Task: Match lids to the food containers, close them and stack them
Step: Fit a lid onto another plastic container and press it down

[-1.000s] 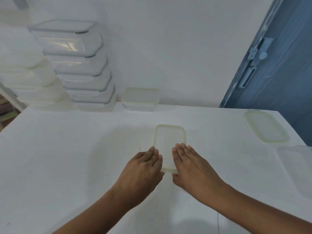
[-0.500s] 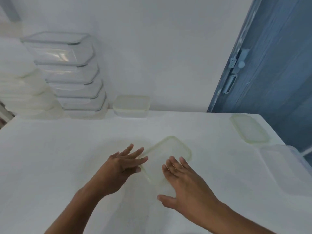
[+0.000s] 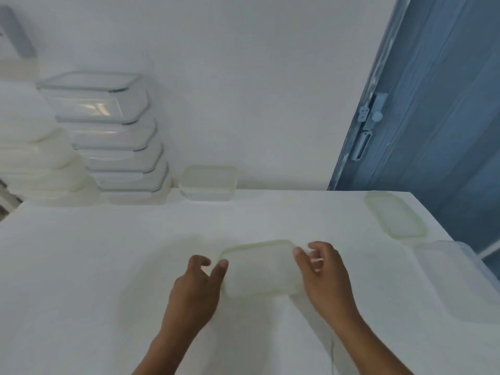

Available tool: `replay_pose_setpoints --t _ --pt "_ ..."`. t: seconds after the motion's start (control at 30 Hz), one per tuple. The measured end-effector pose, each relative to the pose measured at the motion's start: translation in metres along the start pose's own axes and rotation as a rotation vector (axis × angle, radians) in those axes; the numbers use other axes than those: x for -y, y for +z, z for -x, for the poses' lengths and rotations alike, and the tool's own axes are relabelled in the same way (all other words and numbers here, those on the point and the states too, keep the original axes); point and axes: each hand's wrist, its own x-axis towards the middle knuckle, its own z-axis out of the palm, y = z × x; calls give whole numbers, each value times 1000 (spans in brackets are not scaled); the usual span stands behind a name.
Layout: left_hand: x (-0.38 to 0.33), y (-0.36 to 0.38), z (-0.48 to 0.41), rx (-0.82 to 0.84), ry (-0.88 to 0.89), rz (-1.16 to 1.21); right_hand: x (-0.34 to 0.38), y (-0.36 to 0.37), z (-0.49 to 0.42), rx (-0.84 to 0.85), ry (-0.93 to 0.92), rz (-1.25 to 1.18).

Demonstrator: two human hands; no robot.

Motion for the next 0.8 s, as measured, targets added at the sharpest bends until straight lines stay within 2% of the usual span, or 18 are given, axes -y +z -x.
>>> replay_pose_setpoints --t 0.07,0.13,0.33,0.5,0.8 --pt "2 8 -2 33 -33 4 -8 -1 -15 236 283 -36" --pt "-1 13 -2 12 -32 61 -15 0 -19 351 312 42" --pt "-16 2 -7 -127 58 144 -6 6 -26 304 96 217" --pt "-50 -43 -34 -272 153 173 47 9 -52 215 -91 268" --pt "-92 -106 -131 -467 174 228 144 47 -148 126 -228 302"
